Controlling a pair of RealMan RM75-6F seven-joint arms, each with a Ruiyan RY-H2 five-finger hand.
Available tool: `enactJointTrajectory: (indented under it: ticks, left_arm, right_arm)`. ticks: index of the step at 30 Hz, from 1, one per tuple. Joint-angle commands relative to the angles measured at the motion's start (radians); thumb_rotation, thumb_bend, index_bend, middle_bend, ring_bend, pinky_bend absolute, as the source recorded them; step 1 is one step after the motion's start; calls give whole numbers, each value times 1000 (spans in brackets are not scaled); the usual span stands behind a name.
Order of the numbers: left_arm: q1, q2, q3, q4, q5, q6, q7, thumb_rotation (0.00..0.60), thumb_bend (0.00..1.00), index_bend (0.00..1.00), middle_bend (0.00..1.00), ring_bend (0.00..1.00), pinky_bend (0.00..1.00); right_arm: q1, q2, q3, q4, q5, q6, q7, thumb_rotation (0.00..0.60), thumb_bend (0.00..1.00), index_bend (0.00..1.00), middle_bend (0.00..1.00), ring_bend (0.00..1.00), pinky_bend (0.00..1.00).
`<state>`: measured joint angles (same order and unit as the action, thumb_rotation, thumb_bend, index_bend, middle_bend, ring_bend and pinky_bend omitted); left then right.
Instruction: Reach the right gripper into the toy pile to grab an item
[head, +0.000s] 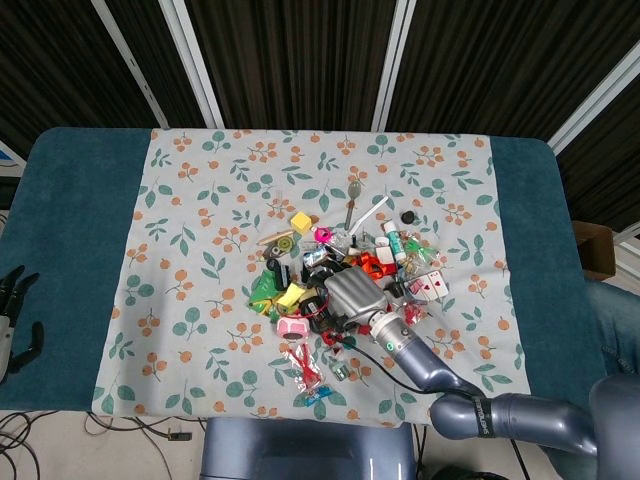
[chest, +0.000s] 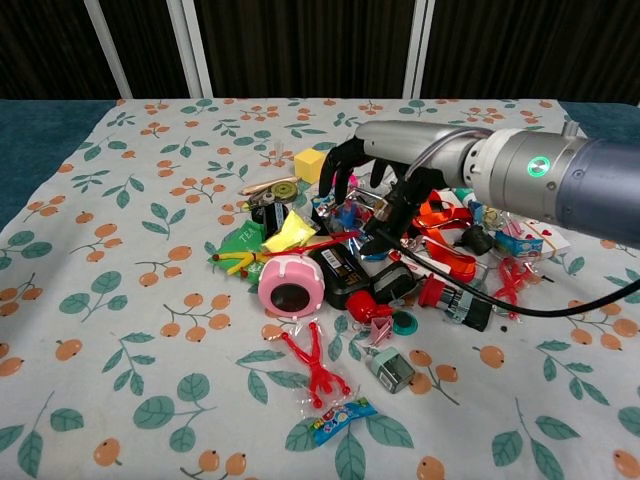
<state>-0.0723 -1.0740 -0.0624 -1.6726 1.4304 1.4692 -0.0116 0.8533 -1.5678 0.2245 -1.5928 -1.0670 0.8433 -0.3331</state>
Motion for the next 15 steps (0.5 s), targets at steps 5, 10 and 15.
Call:
enactJointTrajectory:
  ticks: [5, 10, 15]
  left_arm:
    - [1, 0, -1, 0, -1, 2, -1, 600, 568, 97, 0, 32, 46]
    - [0, 0, -1, 0, -2, 0, -1, 600, 568, 97, 0, 32, 46]
    - [0, 2, -2, -2, -4, -1, -3, 600, 569, 97, 0, 32, 46]
  right_arm:
    - [-3, -39, -23, 37, -19, 17, 13, 600, 246, 347, 375, 187, 263]
    - [3, -69, -25, 75, -29, 23, 24, 600, 301, 383, 401, 209, 263]
    - [5, -97, -26, 114, -33, 26, 41, 600, 344, 399, 413, 216, 263]
